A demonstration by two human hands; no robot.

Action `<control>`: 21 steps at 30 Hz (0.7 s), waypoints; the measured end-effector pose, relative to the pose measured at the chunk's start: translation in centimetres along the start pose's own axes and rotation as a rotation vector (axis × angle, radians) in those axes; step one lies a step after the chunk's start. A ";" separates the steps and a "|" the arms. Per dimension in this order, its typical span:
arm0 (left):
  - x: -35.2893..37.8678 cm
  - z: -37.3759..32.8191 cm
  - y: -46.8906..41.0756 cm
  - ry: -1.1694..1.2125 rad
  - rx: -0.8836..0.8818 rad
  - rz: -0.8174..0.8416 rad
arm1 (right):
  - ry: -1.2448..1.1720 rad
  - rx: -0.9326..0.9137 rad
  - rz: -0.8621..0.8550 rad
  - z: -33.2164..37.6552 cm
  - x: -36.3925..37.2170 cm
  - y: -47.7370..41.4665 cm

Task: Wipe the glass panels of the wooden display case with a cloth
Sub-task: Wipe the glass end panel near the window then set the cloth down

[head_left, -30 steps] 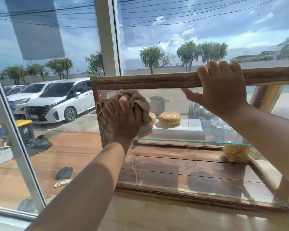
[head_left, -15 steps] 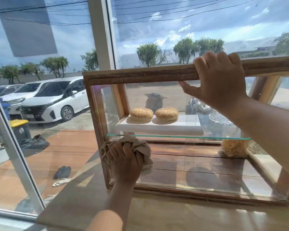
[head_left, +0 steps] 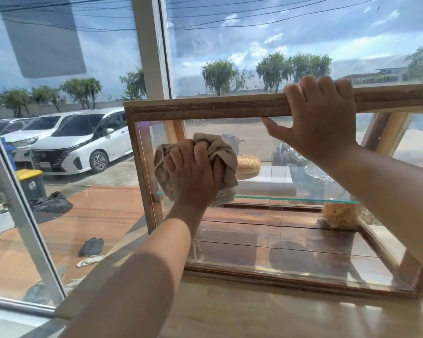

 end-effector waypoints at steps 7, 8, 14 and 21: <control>0.6 -0.6 6.7 -0.007 0.051 0.048 | 0.011 0.054 0.000 0.4 -0.3 0.3; 0.8 -0.7 8.5 -0.010 0.067 0.078 | 0.004 0.058 0.001 0.4 -0.2 0.3; 1.7 -1.7 15.6 0.008 0.171 0.224 | -0.023 0.075 0.090 0.5 0.1 0.3; 0.9 -3.5 3.9 0.051 0.130 -0.014 | -0.007 0.176 0.086 0.8 0.1 0.5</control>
Point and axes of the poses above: each hand's wrist, its own y-axis away from the middle knuckle, its own x-axis out of the palm, z = x × y, the point moved 7 cm from there along -y, towards the middle knuckle, and after that the axes turned 15 degrees about y, right-handed, at the moved point
